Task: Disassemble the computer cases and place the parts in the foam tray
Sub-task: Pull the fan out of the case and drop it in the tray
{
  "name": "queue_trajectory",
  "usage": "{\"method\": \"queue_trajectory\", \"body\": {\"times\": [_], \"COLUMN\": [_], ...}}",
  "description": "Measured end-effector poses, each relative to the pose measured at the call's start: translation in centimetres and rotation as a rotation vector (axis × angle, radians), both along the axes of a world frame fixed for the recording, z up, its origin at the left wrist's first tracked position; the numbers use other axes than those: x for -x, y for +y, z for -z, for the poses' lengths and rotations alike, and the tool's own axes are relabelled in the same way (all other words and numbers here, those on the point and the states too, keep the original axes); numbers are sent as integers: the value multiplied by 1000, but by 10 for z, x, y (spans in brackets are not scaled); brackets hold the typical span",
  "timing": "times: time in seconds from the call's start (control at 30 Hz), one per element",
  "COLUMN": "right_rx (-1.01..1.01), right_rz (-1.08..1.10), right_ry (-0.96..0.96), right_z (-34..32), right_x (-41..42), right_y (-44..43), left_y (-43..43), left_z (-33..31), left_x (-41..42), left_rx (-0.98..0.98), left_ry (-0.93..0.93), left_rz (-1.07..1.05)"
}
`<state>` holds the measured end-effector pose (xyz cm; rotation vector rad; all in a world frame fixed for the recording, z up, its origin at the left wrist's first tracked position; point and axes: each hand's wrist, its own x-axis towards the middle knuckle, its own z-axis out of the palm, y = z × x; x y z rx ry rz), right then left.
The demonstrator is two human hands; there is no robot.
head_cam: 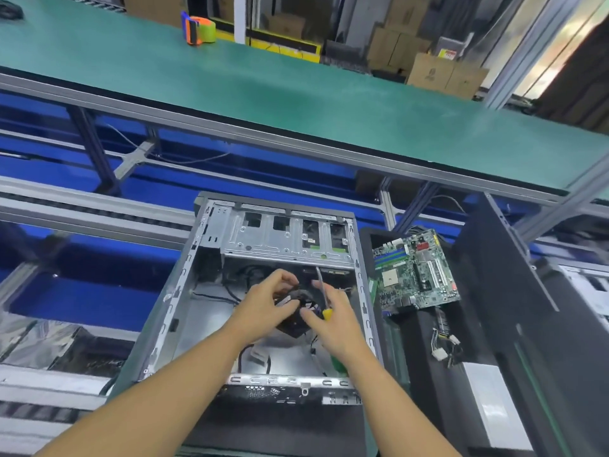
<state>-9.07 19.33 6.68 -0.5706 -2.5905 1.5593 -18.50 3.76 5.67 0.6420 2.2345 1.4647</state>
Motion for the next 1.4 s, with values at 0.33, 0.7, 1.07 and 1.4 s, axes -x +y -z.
{"method": "queue_trajectory", "body": {"times": [0.33,0.7,1.07,1.4], "right_rx": [6,264,568,666], "right_rz": [145,153,93,342], "right_ry": [227,250,280,286], "right_z": [-16,-33,-89,-111], "right_x": [-5,-26,-27,-82], "right_y": [-4,-1,28,167], "left_y": [0,1,44,141], "left_z": [1,-10,-61,-71], "left_x": [-3,-5,-24,-65], "left_rx": [-59,-305,-379,-136], "left_ry": [-34,405,714,334], "left_rz": [93,-177,-137,220]}}
